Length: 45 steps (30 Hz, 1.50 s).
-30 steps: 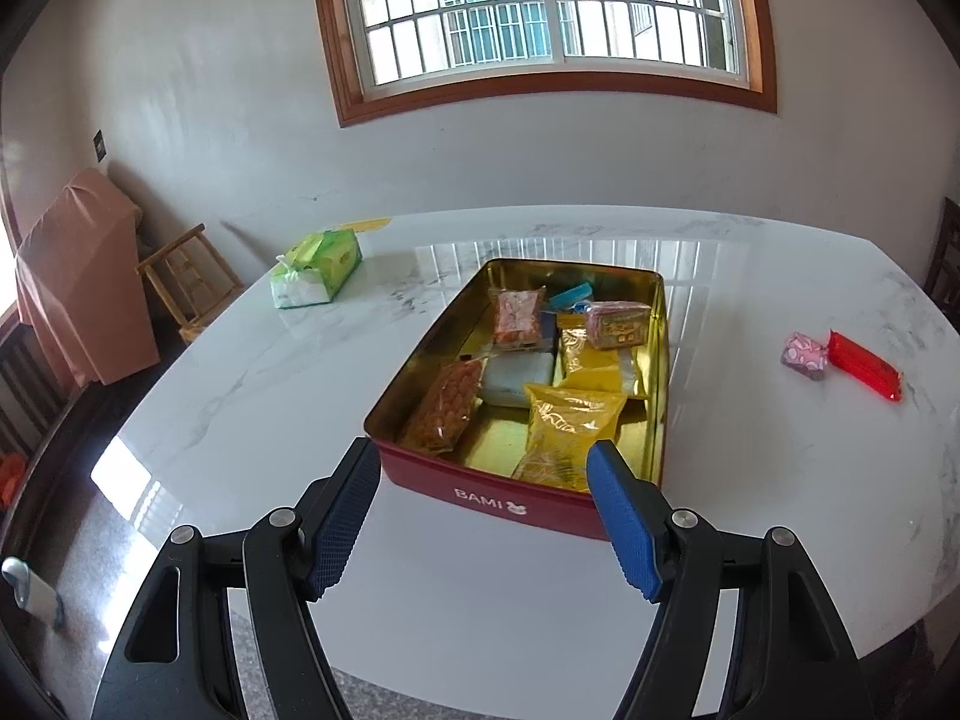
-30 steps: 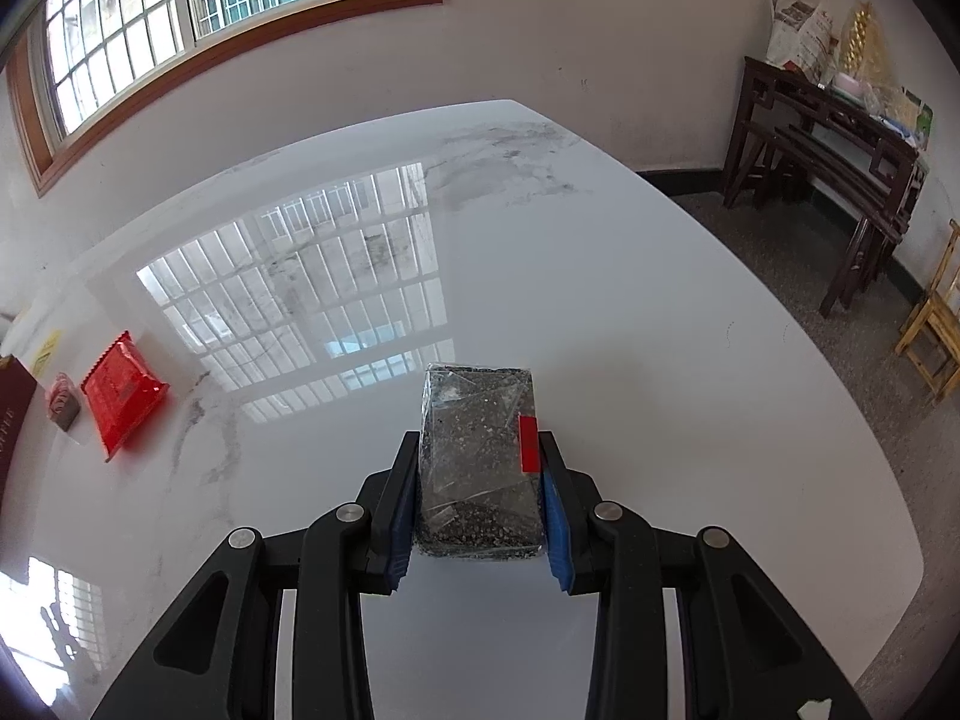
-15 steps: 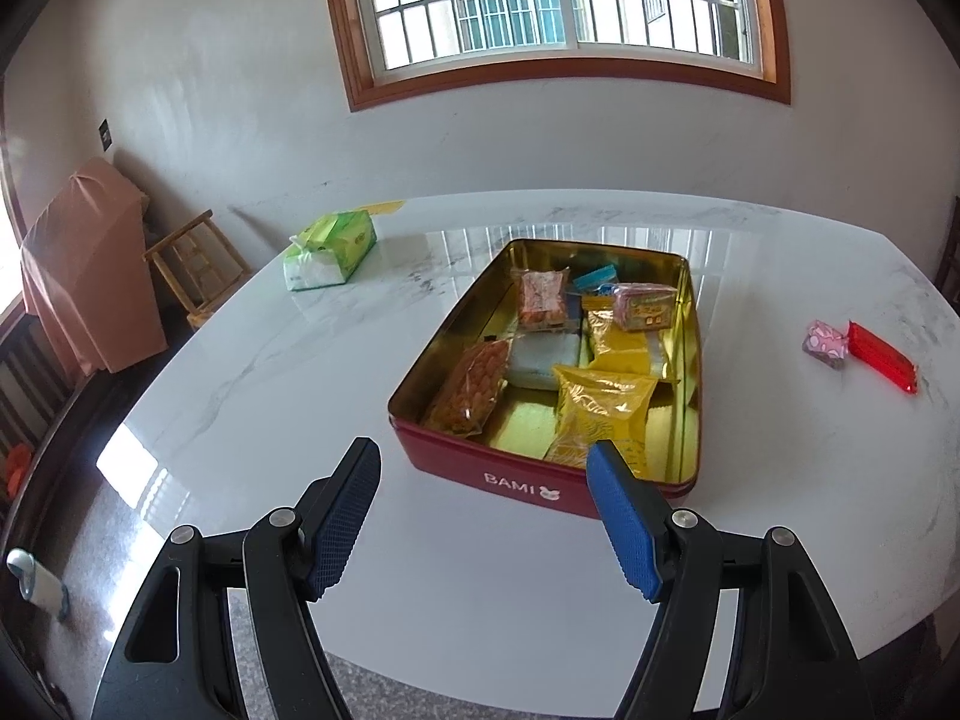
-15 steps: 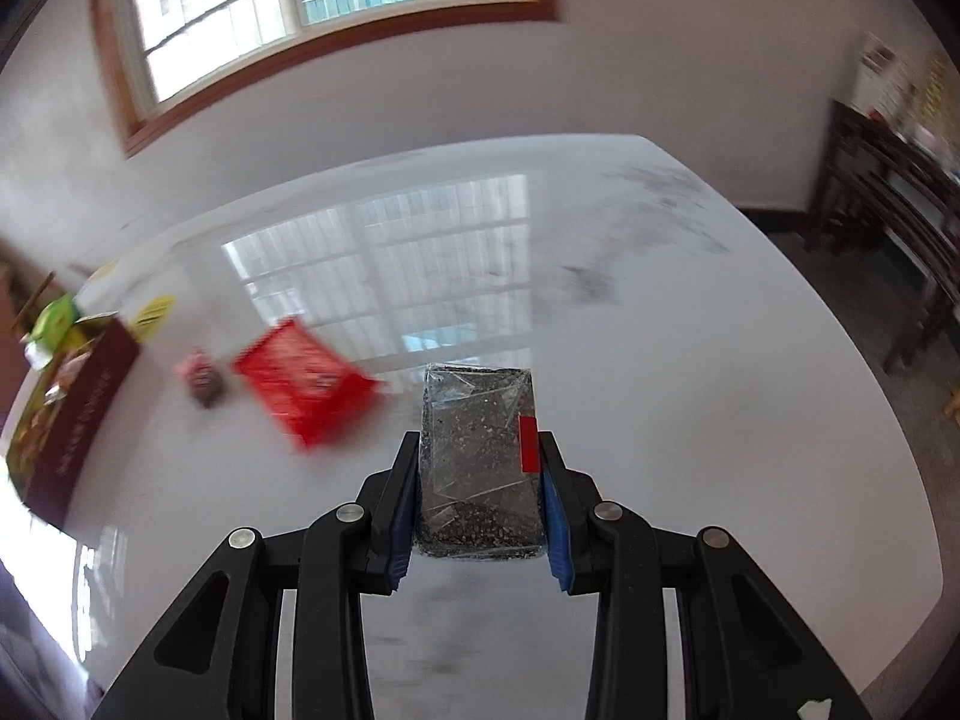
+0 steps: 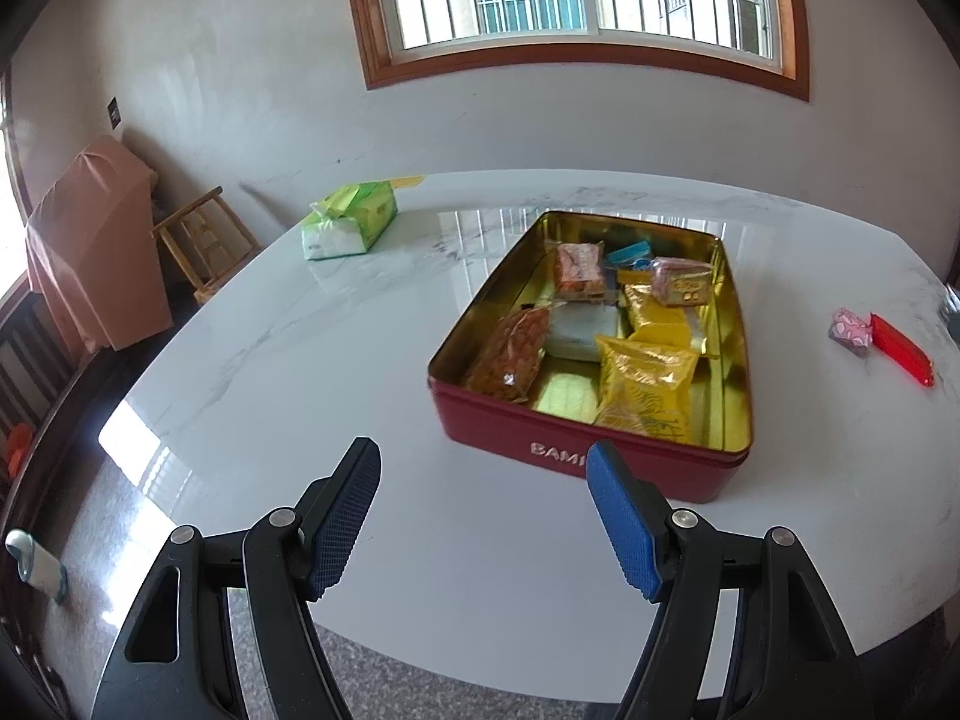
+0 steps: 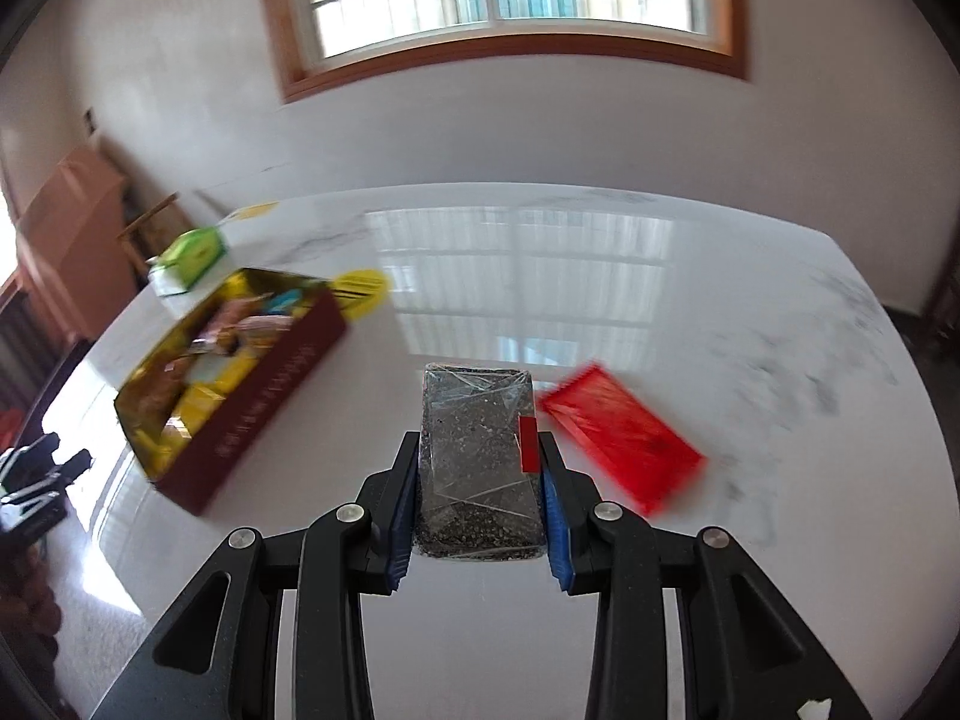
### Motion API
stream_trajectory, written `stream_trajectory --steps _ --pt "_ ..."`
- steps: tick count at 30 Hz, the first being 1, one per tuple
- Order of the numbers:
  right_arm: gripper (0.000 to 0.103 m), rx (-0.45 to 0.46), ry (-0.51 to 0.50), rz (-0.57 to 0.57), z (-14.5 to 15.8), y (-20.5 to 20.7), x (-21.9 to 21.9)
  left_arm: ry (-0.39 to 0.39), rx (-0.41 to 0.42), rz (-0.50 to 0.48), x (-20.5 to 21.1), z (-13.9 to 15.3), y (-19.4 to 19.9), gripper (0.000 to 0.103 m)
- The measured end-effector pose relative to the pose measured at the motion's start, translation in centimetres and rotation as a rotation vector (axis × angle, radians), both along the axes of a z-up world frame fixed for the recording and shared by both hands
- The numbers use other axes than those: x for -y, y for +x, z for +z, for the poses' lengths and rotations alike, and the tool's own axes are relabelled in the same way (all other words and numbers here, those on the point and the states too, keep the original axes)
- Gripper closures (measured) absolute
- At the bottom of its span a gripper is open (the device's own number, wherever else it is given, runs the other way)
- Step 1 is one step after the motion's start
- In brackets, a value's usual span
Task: Organize snacks
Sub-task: 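Carry the silver foil packet into the tin with the right gripper and release it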
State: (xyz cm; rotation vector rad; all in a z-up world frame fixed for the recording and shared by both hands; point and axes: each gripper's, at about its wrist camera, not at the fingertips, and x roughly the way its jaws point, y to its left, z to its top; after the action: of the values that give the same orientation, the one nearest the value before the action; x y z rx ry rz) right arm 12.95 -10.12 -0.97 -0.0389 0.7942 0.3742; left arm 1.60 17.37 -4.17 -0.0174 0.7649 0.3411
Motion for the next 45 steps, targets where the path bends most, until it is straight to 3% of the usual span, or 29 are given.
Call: stream_trajectory --steps 17,27,33,37,40,43,45 --pt "0.070 -0.065 0.000 0.318 0.1 2.1 -18.4 0.003 -0.027 0.047 -3.5 -1.6 -0.9 0.031" --pt "0.070 -0.149 -0.013 0.360 -3.1 5.6 -24.8 -0.012 -0.060 0.083 -6.1 -3.0 -1.4 0.031" --pt "0.070 -0.200 -0.009 0.381 -4.5 5.6 -27.3 -0.015 -0.055 0.084 -6.7 -2.6 -2.2 0.031" --pt "0.063 -0.223 0.057 0.405 -4.4 4.8 -27.1 -0.003 -0.048 0.078 -6.3 -2.2 -2.1 0.031" --pt "0.057 -0.151 0.100 0.392 -2.7 3.9 -25.2 0.011 -0.050 0.073 -5.9 -2.1 -2.0 0.031" --pt "0.057 -0.063 0.156 0.335 -0.3 2.6 -19.9 0.021 -0.049 0.069 -5.5 -1.8 -2.1 0.031" --pt "0.057 -0.002 0.141 0.273 0.4 1.4 -15.6 0.026 -0.042 0.063 -5.1 -1.4 -2.2 0.031"
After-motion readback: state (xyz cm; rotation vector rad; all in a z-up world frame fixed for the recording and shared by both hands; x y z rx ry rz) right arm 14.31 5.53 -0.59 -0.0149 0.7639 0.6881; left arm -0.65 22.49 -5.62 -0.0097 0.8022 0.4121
